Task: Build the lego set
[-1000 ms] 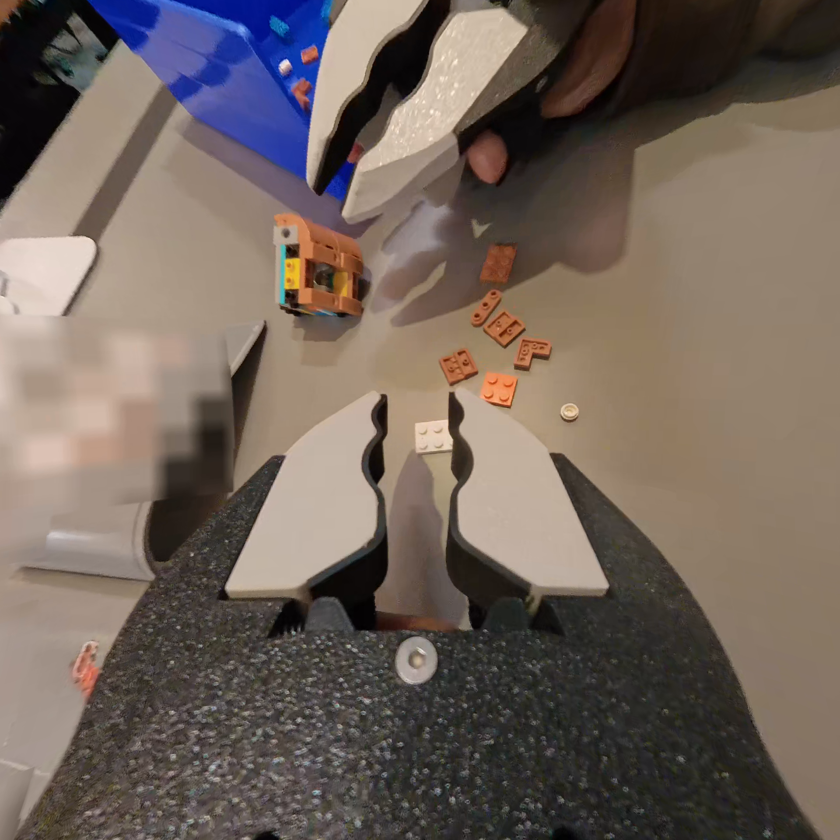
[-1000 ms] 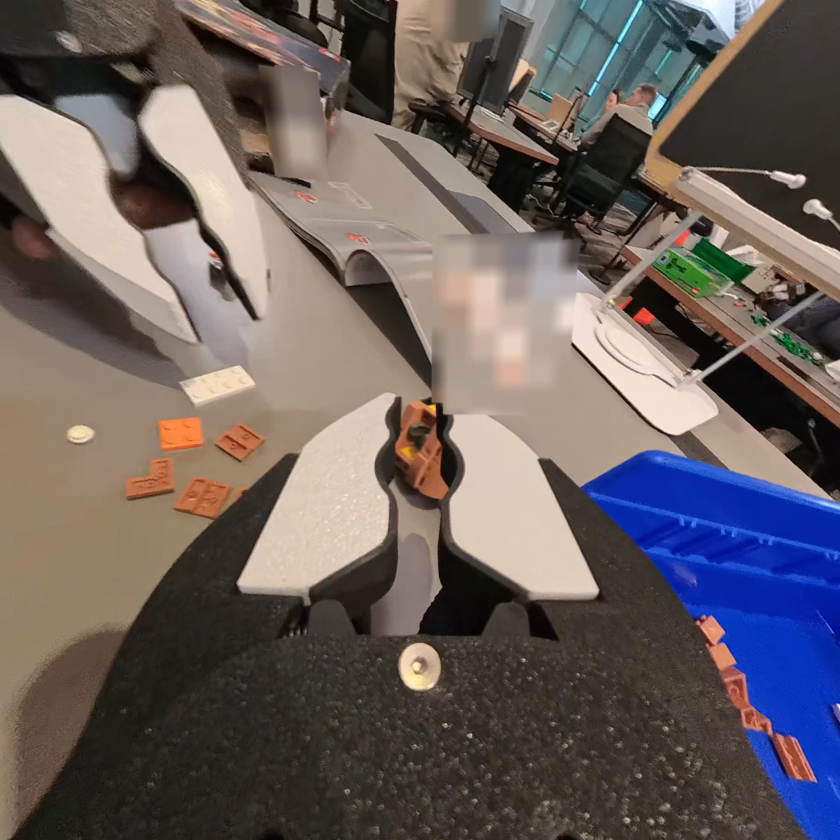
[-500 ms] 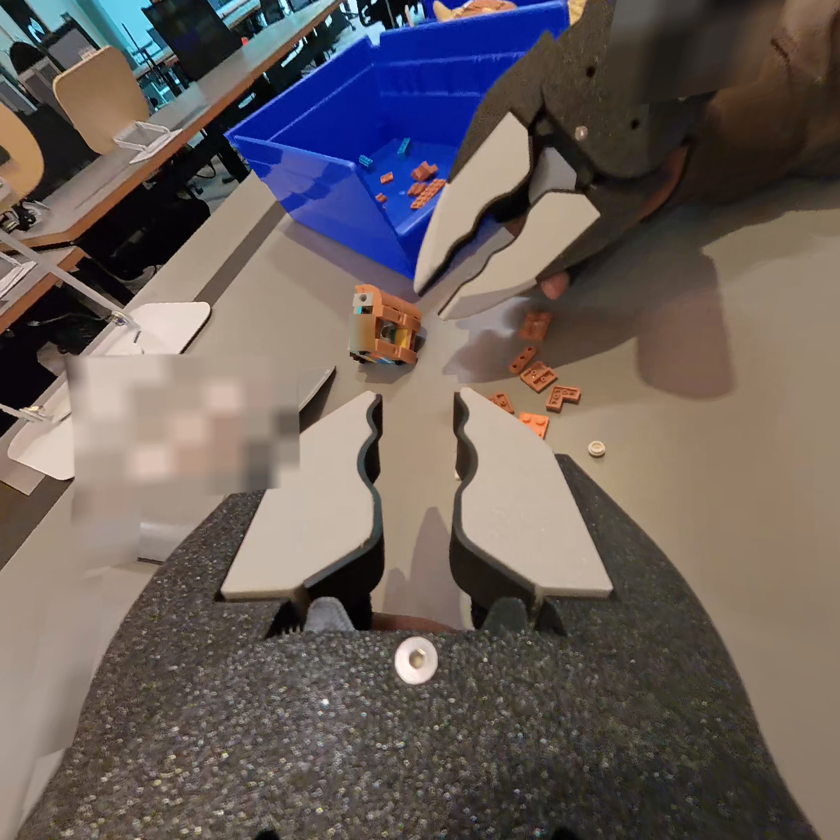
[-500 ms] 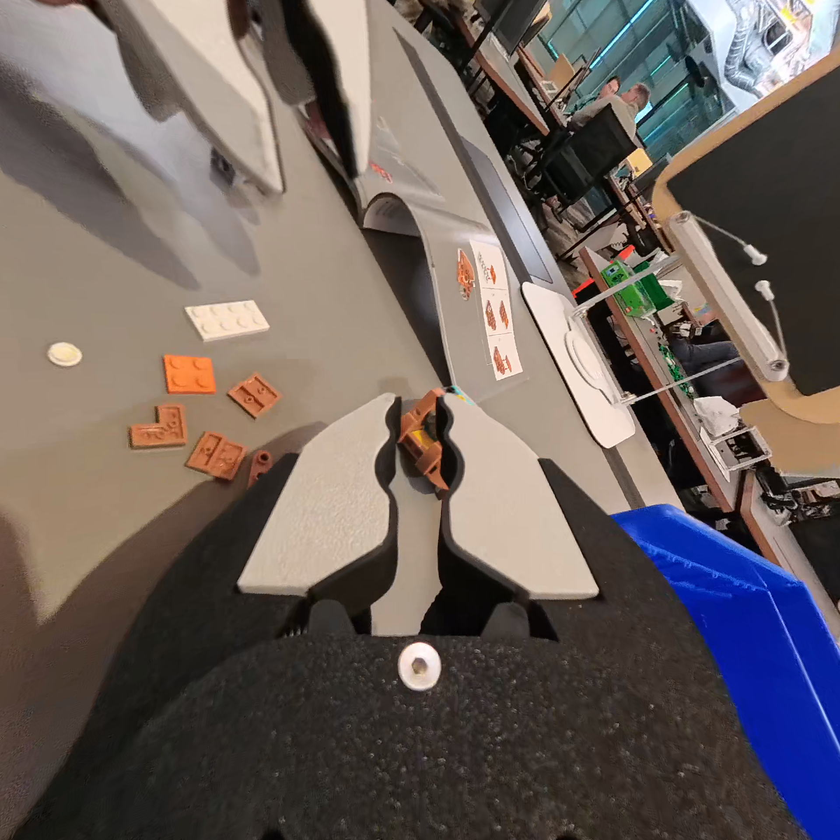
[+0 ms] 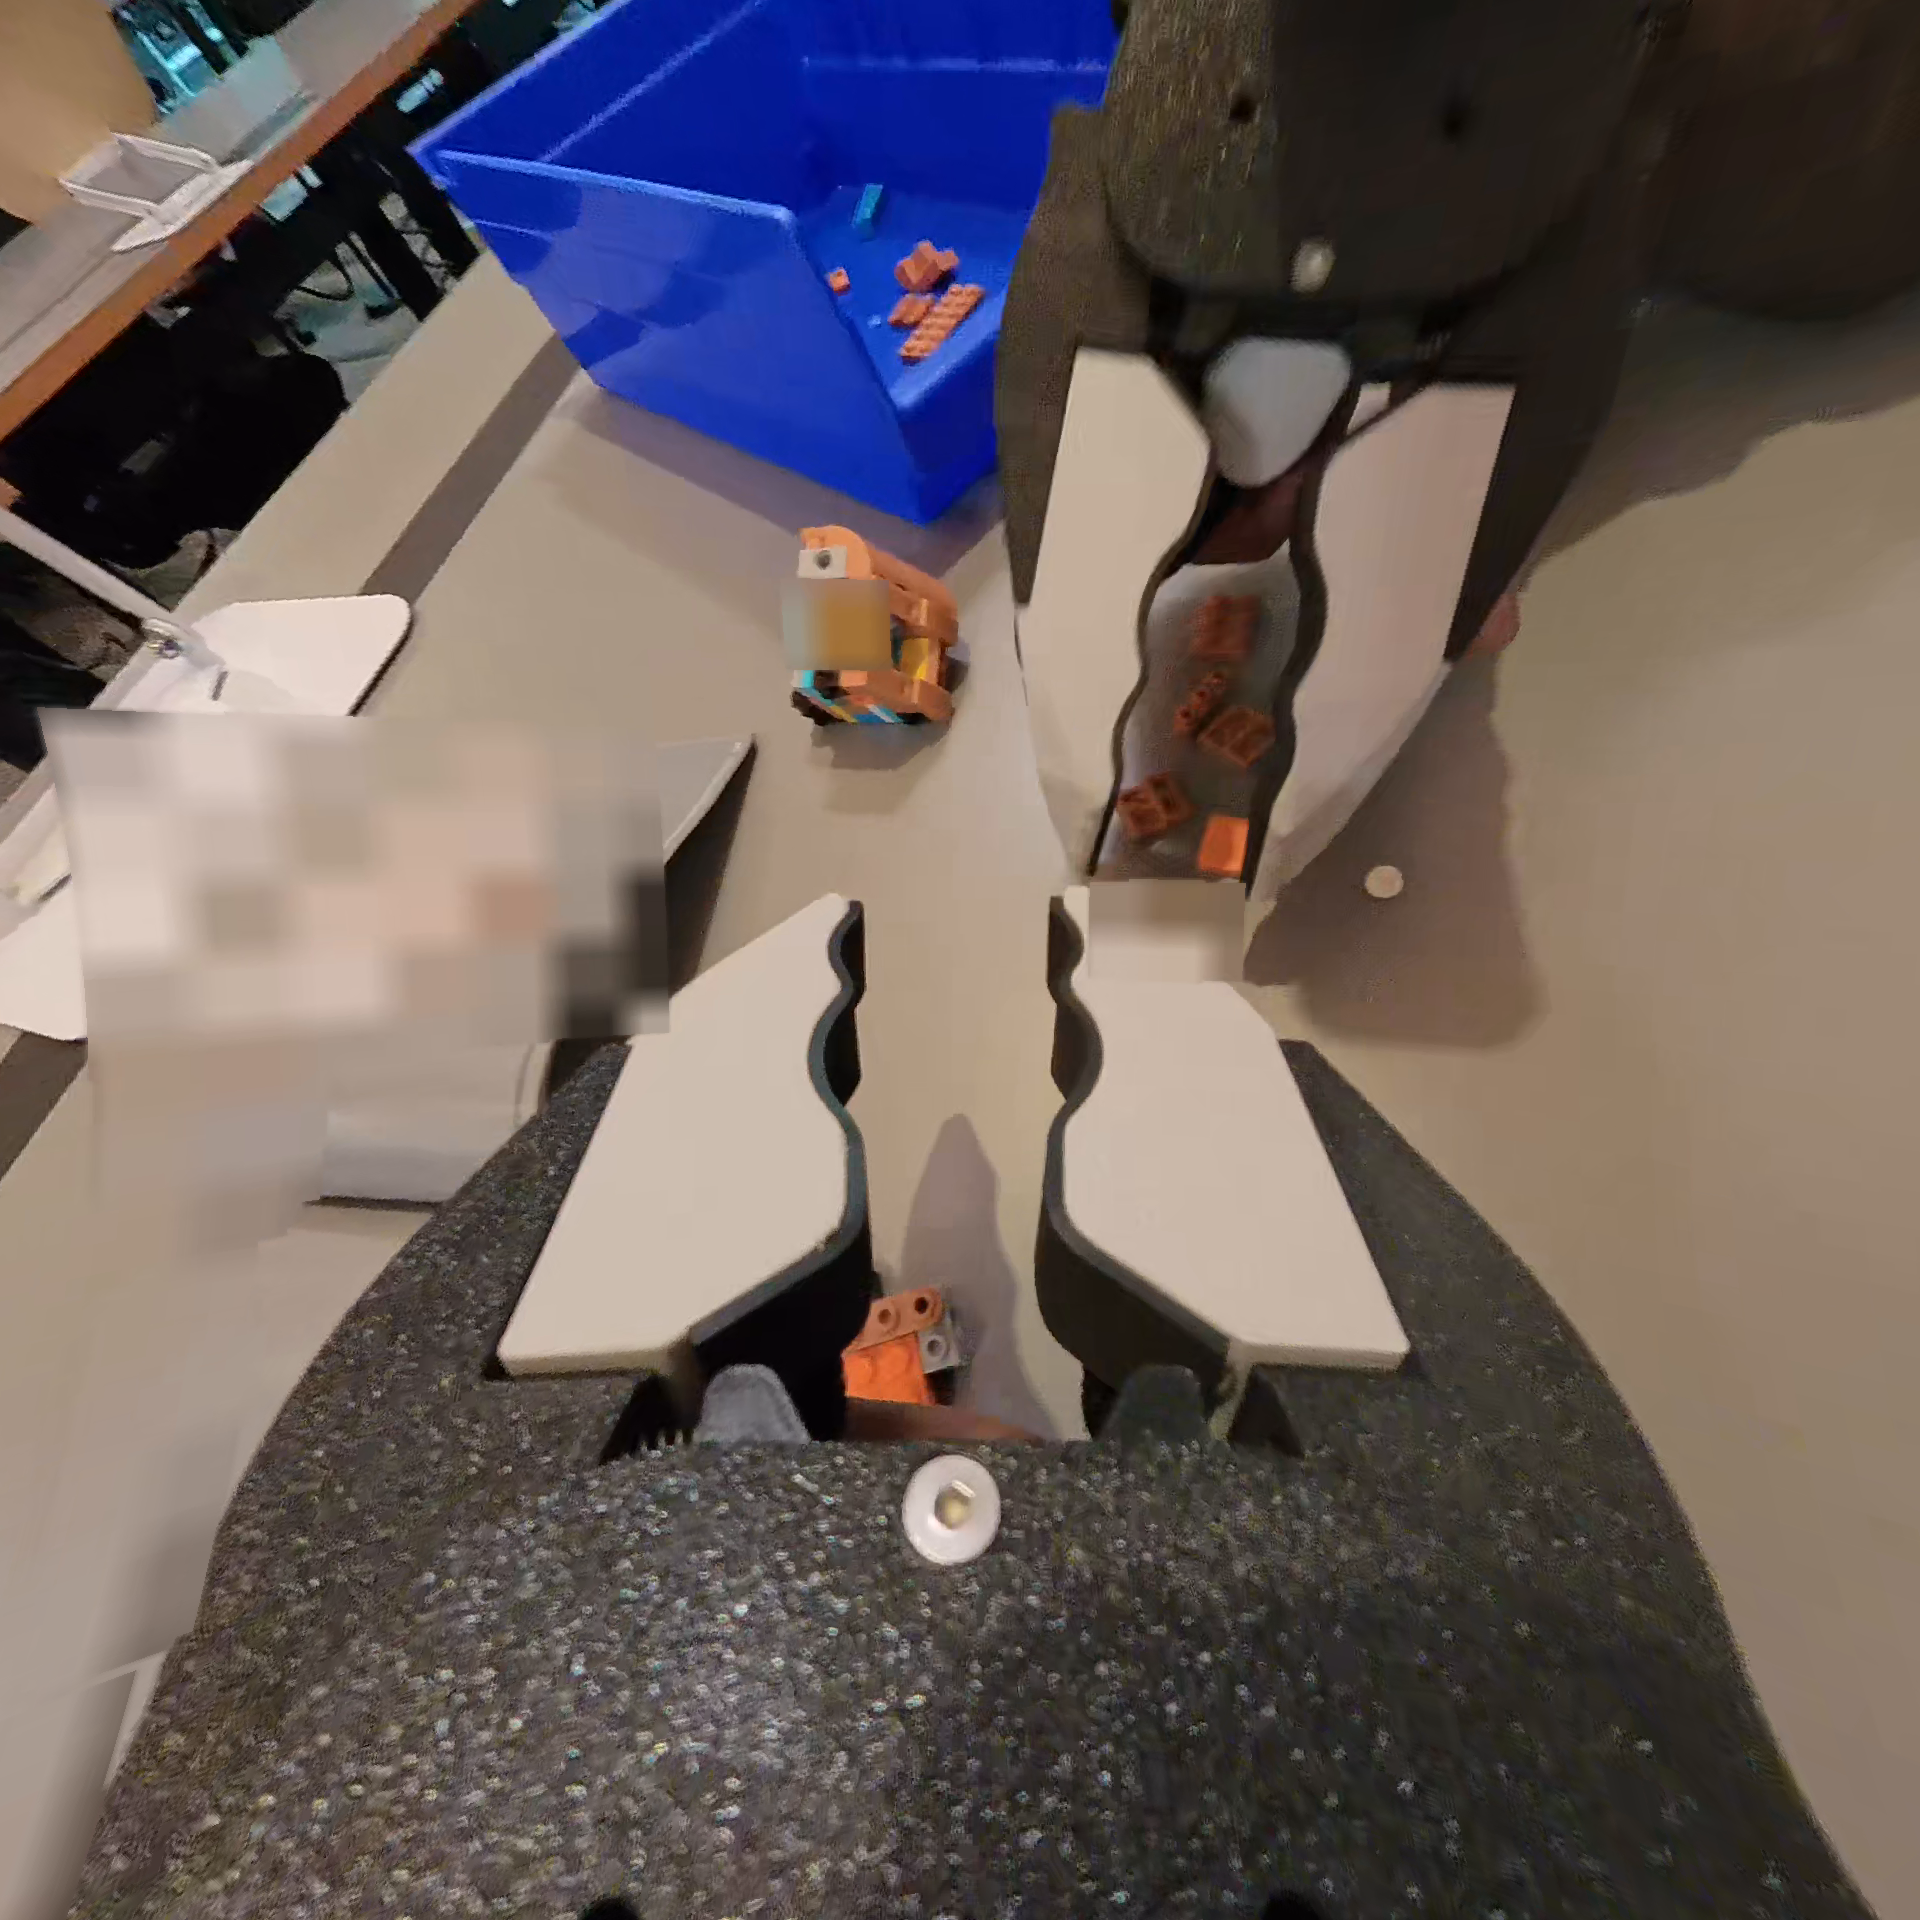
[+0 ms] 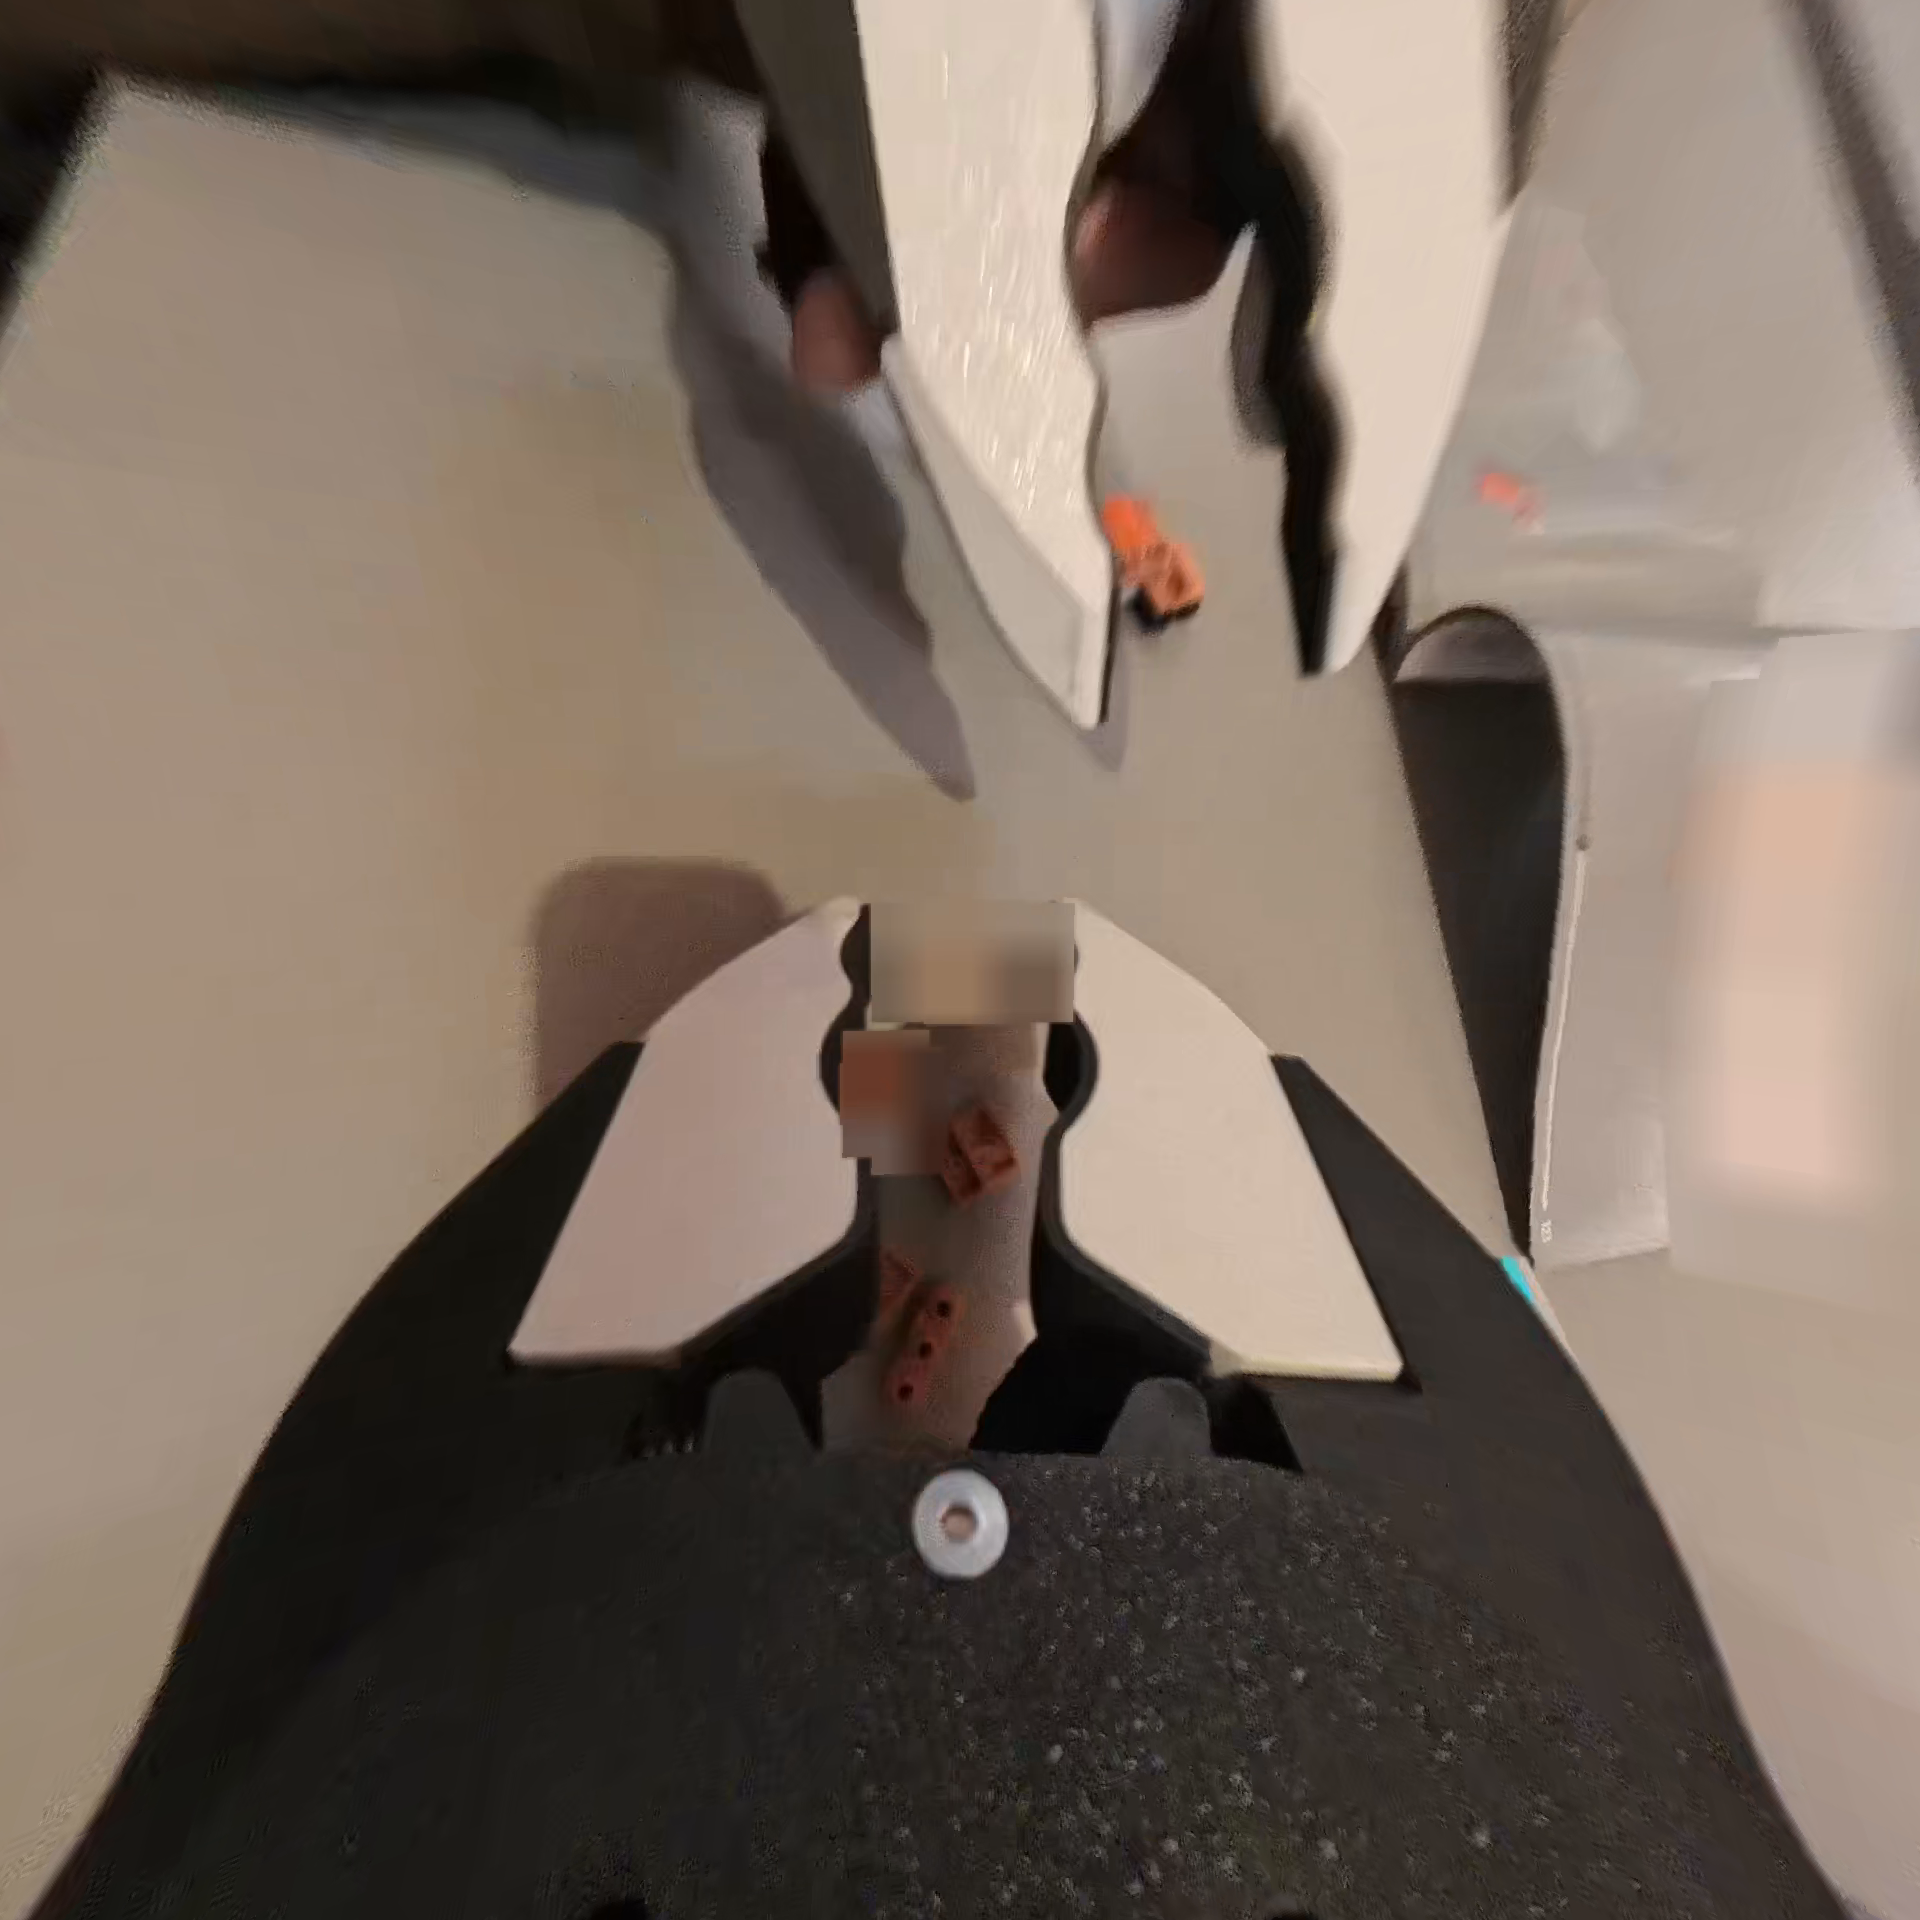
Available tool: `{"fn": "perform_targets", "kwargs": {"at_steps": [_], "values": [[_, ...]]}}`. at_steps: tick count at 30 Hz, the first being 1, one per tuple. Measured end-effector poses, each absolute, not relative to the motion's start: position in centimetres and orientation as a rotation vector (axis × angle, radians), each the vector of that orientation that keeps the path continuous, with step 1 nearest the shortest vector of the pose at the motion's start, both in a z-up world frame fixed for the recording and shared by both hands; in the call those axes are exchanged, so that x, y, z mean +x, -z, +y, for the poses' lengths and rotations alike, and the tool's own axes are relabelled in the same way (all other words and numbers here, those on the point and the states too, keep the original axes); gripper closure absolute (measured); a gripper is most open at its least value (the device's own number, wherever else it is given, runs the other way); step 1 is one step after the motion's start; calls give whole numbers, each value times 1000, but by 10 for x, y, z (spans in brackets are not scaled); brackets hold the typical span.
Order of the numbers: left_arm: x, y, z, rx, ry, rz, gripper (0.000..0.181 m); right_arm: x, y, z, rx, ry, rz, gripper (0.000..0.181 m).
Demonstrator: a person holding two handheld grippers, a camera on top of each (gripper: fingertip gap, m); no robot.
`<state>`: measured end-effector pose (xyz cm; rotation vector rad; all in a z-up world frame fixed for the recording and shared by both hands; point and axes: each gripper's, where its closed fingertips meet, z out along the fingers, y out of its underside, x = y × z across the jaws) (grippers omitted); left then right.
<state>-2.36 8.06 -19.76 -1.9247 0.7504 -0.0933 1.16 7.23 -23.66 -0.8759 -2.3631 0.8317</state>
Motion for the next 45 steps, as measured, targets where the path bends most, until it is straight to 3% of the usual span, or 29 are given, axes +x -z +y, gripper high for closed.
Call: {"fn": "perform_targets", "kwargs": {"at_steps": [7,13,27,45], "values": [[-33,201,82,-1937,72,723,148,11,261,77,-972,-841,-2529,130],[-27,200,83,-1929,92,730,148,4,263,78,-1042,-873,-2489,148],[-28,197,83,-1973,273,554,148,-1,223,70,-859,-792,-2204,148],[11,167,69,-1861,873,385,149,1,158,59,-730,-678,-1881,149]]}}
